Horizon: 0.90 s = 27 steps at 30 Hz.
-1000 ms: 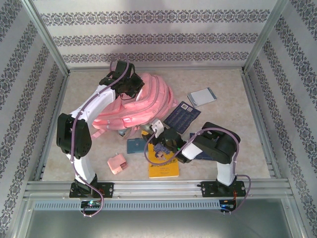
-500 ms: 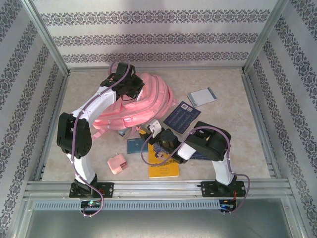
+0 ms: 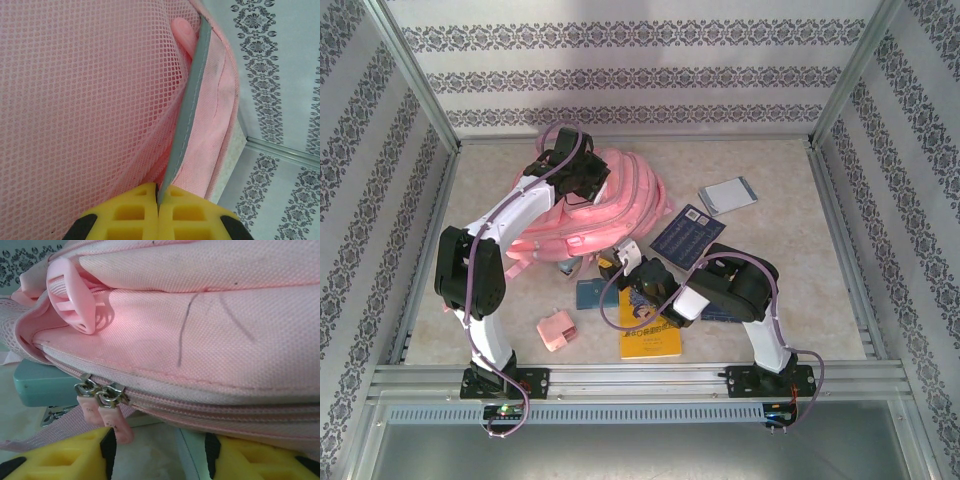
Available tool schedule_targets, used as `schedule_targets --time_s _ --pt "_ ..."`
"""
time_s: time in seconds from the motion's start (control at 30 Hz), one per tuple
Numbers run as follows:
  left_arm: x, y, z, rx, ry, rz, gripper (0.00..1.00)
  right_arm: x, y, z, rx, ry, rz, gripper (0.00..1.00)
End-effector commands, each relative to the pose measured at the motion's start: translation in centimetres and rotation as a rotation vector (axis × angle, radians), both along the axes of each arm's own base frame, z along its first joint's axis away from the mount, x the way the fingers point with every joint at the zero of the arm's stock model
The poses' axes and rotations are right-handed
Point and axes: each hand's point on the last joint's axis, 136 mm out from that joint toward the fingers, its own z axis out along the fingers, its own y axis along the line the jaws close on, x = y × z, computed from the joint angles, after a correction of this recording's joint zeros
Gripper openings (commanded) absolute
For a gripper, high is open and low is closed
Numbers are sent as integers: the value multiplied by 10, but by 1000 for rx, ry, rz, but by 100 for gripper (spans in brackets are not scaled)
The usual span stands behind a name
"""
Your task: Pack books, pencil case, and school supplies into a backpack
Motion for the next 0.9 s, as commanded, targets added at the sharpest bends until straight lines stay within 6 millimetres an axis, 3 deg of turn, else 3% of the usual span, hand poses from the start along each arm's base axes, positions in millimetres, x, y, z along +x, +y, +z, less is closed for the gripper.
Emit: schedule_targets --time_s 0.0,0.17,0.4,0.7,0.87 --pt "10 7 29 -41 -68 68 0 -12 4 3 15 -20 21 56" --pt "12 11 31 -43 -65 103 0 -20 2 3 -20 -47 8 59" --pt "14 7 27 -76 -52 109 0 -5 -4 5 -15 -56 -70 60" --pt "10 8 25 -74 -45 112 0 8 17 15 43 -59 -29 56" --pt "11 9 23 -71 -41 114 0 10 22 11 52 -35 -18 50"
